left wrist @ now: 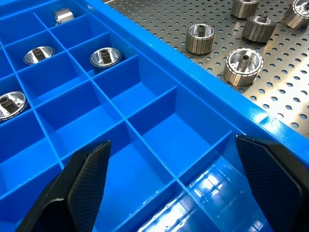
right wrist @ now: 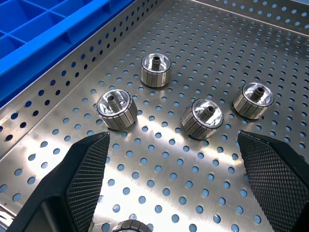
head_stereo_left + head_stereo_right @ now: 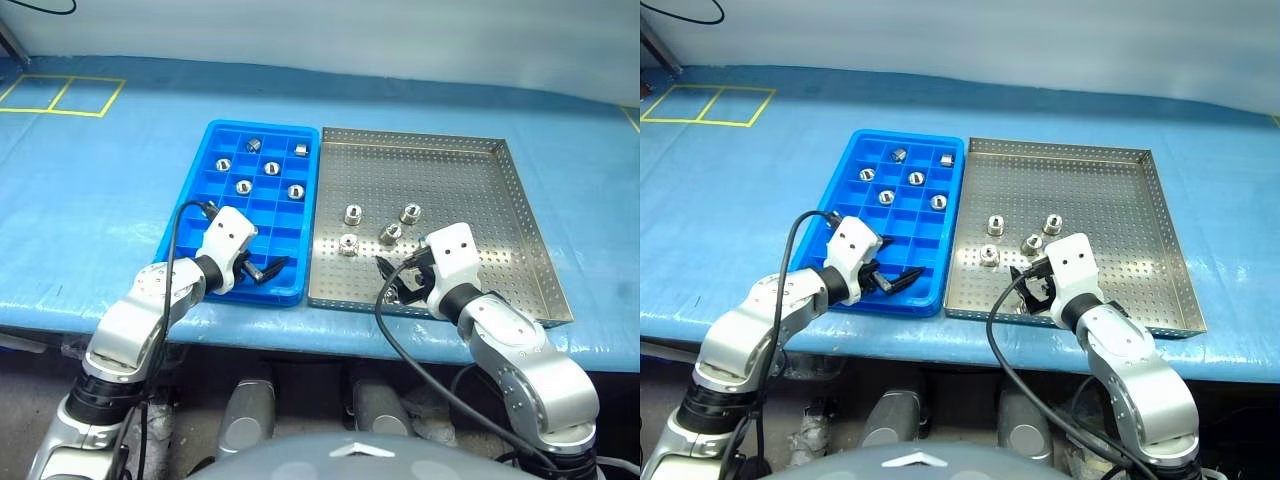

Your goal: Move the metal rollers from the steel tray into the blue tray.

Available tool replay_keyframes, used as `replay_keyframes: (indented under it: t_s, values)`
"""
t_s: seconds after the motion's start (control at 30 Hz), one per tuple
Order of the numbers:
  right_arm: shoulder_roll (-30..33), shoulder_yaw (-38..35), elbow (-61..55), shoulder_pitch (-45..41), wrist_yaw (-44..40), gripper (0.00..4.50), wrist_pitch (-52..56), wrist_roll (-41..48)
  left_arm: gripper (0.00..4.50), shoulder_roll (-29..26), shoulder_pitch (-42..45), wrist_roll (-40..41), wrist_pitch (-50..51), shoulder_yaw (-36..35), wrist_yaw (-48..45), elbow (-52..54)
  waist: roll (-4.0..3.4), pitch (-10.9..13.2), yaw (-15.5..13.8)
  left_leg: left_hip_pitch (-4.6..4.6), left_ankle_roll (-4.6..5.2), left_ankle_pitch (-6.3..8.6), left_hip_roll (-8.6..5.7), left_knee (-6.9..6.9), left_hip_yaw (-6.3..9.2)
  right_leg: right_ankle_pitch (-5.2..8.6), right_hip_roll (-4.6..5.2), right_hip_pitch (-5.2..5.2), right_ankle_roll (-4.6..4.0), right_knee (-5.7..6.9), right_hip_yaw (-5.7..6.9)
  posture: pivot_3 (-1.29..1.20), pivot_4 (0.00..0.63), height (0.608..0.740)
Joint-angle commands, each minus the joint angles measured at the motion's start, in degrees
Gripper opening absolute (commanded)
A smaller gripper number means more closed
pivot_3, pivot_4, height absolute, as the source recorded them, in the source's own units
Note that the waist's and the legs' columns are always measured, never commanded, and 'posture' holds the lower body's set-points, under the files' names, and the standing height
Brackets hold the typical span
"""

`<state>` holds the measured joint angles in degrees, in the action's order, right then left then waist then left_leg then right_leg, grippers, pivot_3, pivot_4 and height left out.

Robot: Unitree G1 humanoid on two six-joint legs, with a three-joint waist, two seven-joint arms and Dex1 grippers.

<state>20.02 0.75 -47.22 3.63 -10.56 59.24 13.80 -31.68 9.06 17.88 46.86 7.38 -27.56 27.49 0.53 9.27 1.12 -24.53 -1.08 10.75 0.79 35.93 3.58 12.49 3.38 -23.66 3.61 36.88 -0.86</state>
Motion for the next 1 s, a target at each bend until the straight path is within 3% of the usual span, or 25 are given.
replay_keyframes:
  t_s: [0.03, 0.47, 0.63, 0.87, 1.0]
  values:
    - [0.37, 0.03, -0.85, -0.02, 0.09, 4.45, -1.3, -0.45, 4.5, -0.01, 0.53, -0.62, -0.91, -0.33, 0.07, 1.87, 0.0, 0.0, 0.0, 0.0, 0.0, 0.0, 0.0, 0.0, 0.0, 0.0, 0.0, 0.0, 0.0, 0.0, 0.0, 0.01, 0.15, 0.74]
    - [0.27, 0.08, -1.2, -0.18, 0.25, 4.45, -1.3, -0.65, 4.5, 0.66, 3.19, -0.36, -2.2, -0.65, -0.52, 0.42, 0.01, 0.0, -0.07, 0.0, 0.0, 0.0, 0.0, 0.02, 0.0, 0.0, -0.01, 0.0, 0.01, 0.02, 0.0, 0.0, 0.15, 0.74]
    - [-0.04, 0.34, -0.72, -0.8, 0.53, 4.45, -1.69, -0.83, 4.5, 1.66, 12.73, -1.16, -2.83, 1.37, -2.56, -6.64, 0.03, 0.01, -0.43, 0.0, 0.01, -0.01, -0.03, 0.12, 0.03, -0.02, -0.02, 0.05, 0.04, 0.04, 0.01, 0.01, 0.15, 0.74]
    - [-0.93, 0.92, 0.0, -1.1, 1.27, 4.45, -2.93, -1.3, 4.5, 8.47, 34.04, -6.4, -8.82, 10.73, -10.35, -31.06, 0.09, 0.04, -0.38, -0.06, 0.11, -0.07, -0.18, 0.15, 0.04, -0.14, 0.03, 0.12, 0.24, -0.05, -0.07, -0.01, 0.15, 0.74]
    - [-1.68, 1.11, -0.04, -0.67, 1.78, 4.45, -3.4, -1.68, 4.5, 14.18, 42.68, -8.71, -13.98, 12.56, -13.87, -46.79, 0.09, 0.04, 0.16, -0.08, 0.15, -0.06, -0.19, 0.11, 0.0, -0.17, 0.02, 0.06, 0.29, -0.05, -0.14, -0.04, 0.15, 0.74]
